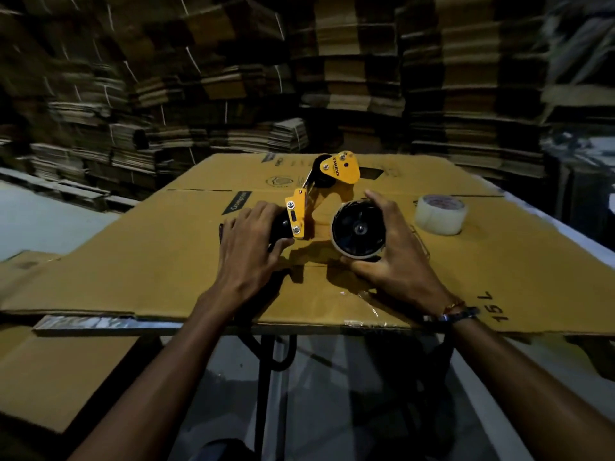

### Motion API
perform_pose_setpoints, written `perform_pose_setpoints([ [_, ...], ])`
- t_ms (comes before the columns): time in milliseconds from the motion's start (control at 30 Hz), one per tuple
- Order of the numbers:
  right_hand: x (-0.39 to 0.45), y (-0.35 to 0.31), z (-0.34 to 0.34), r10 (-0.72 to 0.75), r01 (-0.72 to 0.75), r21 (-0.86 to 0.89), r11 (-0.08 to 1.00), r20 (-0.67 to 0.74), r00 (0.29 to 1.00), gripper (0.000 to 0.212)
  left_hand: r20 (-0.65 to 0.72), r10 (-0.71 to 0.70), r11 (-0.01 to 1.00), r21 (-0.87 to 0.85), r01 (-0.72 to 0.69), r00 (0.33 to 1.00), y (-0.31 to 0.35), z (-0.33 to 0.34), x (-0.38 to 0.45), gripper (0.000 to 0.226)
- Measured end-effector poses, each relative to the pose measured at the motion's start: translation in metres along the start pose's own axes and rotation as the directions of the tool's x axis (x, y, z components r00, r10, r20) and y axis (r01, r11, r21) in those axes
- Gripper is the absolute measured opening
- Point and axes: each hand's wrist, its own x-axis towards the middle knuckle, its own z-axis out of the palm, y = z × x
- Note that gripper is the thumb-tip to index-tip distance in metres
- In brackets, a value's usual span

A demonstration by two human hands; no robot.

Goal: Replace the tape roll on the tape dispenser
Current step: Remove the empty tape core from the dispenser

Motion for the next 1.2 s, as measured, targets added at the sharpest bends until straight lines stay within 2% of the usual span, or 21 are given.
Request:
perform_pose_setpoints([
  [100, 0.002, -0.004, 0.003, 0.026, -0.024, 0.031, 0.999, -0.076, 0.997, 0.109, -0.025, -0.048, 0.999, -0.027, 0.047, 0.999, 0.006, 0.003, 0.0, 0.037],
  [233, 0.011, -0.004, 0.012, 0.13, -0.12, 0.072, 0.99, -0.165, 0.978, 0.11, -0.015, -0.09, 0.995, -0.047, 0.089, 0.996, 0.011, 0.011, -0.001, 0.032],
  [500, 0.011, 0.008, 0.021, 0.241, -0.22, 0.116, 0.969, -0.207, 0.948, 0.097, 0.044, -0.053, 0.998, -0.015, 0.054, 0.998, 0.006, 0.026, 0.006, 0.029],
  [733, 0.011, 0.012, 0.021, 0.218, -0.194, 0.133, 0.972, -0.191, 0.957, 0.094, 0.072, -0.061, 0.996, -0.064, 0.066, 0.996, -0.004, 0.034, 0.01, 0.038],
  [867, 0.011, 0.008, 0.018, 0.258, -0.22, 0.222, 0.95, -0.161, 0.953, 0.096, 0.09, -0.043, 0.998, -0.049, 0.048, 0.995, -0.006, 0.035, 0.01, 0.038],
  [1000, 0.01, 0.006, 0.017, 0.311, -0.267, 0.279, 0.922, -0.126, 0.942, 0.095, 0.175, -0.064, 0.995, -0.06, 0.076, 0.983, -0.007, 0.04, 0.01, 0.041],
  [1200, 0.009, 0.006, 0.017, 0.383, -0.352, 0.289, 0.89, -0.056, 0.922, 0.11, 0.183, -0.086, 0.993, -0.064, 0.1, 0.979, -0.007, 0.04, 0.009, 0.044],
])
